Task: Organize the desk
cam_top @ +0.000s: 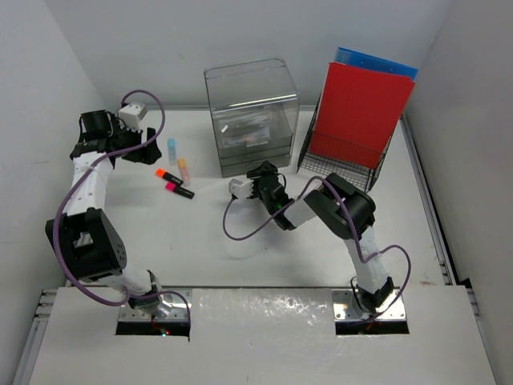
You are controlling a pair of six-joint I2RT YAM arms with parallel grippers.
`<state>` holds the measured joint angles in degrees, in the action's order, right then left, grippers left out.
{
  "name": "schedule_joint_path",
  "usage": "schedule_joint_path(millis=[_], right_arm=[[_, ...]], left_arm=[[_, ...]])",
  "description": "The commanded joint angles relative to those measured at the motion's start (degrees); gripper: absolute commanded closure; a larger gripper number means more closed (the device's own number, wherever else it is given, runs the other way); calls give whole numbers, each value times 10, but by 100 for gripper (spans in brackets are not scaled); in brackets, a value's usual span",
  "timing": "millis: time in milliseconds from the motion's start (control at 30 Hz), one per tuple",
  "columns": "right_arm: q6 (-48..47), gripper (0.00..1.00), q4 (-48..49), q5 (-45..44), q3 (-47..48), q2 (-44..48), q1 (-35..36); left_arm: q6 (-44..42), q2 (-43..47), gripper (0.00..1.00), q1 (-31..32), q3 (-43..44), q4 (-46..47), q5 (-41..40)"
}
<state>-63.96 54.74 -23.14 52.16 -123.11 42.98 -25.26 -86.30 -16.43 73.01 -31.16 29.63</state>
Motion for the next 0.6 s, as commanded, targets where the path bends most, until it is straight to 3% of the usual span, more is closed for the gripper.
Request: schedule_joint_path(millis=[0,267,433,567], right_arm=[[-53,48,67,-25,40,-19,6],[-77,51,55,-30,74,-54,8],[-73,67,40,-29,85,-67,8],[-65,66,22,-27,88,-70,8]], left_arm=[[-6,1,26,3,11,7,9],[-6,0,26,3,13,7,8],[-6,-1,26,4,13,6,7],[-8,-1,26,3,13,5,6]])
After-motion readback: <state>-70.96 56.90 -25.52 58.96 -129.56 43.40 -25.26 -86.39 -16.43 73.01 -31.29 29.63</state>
